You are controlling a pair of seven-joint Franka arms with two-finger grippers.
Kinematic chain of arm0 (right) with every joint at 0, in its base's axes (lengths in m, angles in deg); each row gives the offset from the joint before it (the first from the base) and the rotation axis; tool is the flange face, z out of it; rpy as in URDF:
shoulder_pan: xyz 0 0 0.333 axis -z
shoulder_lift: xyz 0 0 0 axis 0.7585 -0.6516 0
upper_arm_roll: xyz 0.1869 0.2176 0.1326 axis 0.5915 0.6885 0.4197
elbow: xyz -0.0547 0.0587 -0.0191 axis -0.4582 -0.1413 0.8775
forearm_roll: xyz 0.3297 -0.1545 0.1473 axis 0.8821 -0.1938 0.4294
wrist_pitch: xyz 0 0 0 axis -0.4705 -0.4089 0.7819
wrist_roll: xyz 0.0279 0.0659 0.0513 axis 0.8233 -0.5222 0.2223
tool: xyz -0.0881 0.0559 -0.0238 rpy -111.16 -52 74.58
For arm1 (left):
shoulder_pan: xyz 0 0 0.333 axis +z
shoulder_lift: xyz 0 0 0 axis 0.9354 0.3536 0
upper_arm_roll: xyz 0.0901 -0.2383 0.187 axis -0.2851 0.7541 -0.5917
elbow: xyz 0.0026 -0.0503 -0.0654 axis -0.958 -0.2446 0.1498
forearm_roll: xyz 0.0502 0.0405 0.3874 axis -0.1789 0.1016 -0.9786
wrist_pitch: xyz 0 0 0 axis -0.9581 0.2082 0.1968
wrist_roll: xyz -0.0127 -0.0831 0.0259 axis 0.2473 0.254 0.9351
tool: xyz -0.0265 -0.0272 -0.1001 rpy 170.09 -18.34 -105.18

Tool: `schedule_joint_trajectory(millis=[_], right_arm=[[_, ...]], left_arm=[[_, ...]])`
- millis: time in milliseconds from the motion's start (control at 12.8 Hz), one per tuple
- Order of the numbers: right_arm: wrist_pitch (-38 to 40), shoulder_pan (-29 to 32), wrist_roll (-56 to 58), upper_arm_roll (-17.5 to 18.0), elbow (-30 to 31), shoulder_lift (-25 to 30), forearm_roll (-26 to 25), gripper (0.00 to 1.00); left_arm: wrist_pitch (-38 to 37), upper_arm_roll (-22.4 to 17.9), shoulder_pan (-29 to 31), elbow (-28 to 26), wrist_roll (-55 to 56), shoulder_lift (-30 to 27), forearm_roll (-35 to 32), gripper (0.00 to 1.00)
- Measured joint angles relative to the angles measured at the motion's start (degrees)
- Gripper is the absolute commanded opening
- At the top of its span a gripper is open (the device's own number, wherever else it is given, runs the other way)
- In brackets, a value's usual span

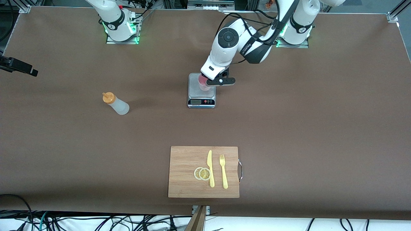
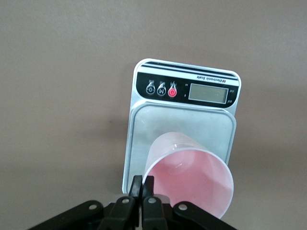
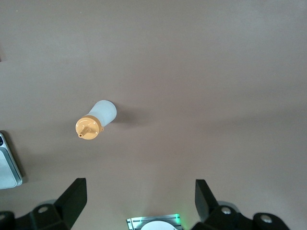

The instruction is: Add sauce to pink cup with both arms

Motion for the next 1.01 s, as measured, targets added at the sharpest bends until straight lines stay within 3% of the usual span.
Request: schedule_joint_trajectory(millis=[234, 546, 702, 1014], right_arm=[[0.0, 0.0, 0.0, 0.0, 0.0, 0.0, 0.0, 1.0], [0.0, 0.0, 0.0, 0.0, 0.0, 0.0, 0.0, 1.0], [0.0, 0.0, 0.0, 0.0, 0.0, 0.0, 0.0, 1.0], [0.0, 0.0, 0.0, 0.0, 0.0, 0.0, 0.1, 1.0]], left_arm=[[1.3, 0.0, -0.6, 0.1, 0.6, 1.1, 0.0, 0.03], [1.9, 0.0, -0.7, 0.3, 1.1, 1.8, 0.0, 0.57], [2.0, 0.0, -0.7, 0.3, 1.3, 2.0, 0.0, 1.0], [-0.1, -0.4, -0.6, 3.3, 2.1, 1.4, 0.0, 1.0]])
